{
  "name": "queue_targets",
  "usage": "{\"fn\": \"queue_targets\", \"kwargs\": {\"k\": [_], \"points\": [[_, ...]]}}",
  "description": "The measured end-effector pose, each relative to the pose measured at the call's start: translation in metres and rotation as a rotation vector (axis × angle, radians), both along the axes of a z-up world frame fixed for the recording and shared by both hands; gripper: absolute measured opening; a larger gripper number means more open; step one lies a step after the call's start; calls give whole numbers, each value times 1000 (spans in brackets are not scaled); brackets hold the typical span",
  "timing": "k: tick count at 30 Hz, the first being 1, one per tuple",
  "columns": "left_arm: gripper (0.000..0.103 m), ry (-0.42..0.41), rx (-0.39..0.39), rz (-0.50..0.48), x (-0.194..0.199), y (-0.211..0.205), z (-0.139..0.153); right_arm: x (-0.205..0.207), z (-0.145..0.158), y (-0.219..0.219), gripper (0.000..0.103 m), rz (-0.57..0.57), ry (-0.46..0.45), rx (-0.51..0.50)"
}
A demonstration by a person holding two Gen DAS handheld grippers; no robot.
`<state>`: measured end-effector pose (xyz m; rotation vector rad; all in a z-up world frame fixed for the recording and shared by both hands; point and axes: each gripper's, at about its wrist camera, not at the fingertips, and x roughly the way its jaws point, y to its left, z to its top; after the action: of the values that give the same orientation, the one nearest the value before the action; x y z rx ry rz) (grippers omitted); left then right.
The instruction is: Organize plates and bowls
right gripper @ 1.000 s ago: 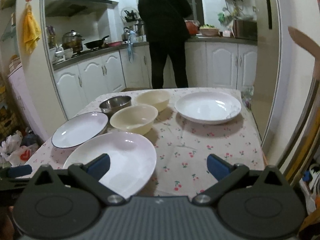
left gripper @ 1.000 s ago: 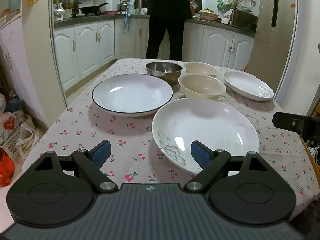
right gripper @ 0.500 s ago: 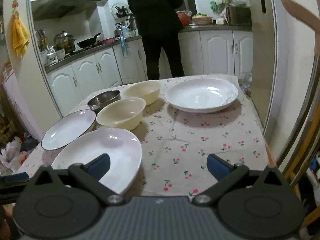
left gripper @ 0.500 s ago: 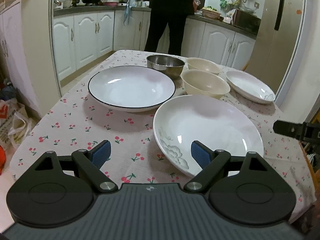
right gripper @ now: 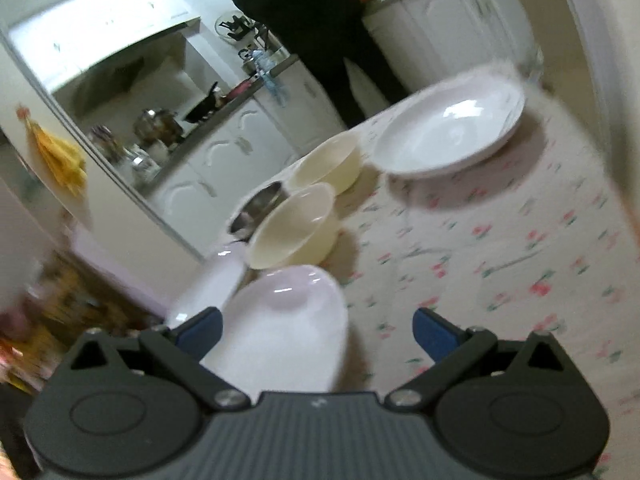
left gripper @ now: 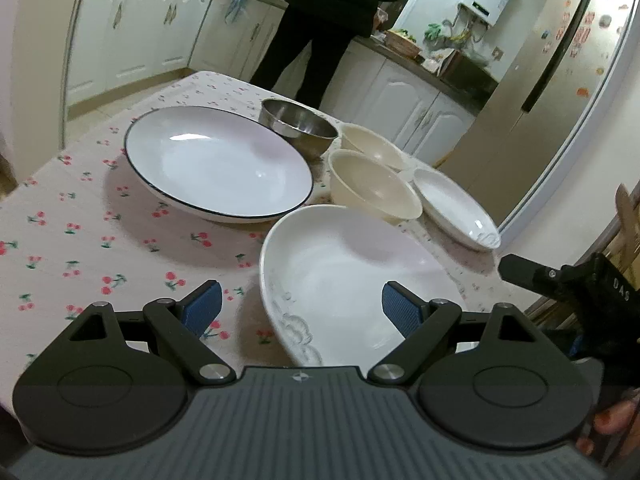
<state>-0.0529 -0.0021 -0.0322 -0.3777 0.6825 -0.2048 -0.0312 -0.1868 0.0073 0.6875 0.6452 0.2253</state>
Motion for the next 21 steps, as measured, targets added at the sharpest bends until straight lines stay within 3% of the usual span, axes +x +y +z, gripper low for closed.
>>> {"fn": "queue_targets", "kwargs": {"k": [10, 21], "points": [[103, -3, -77, -26, 16, -5, -6, 16, 2, 10, 102, 62, -22, 43], [103, -9, -82, -46, 15, -8, -3, 23, -2, 17, 103, 94, -13, 61]]}}
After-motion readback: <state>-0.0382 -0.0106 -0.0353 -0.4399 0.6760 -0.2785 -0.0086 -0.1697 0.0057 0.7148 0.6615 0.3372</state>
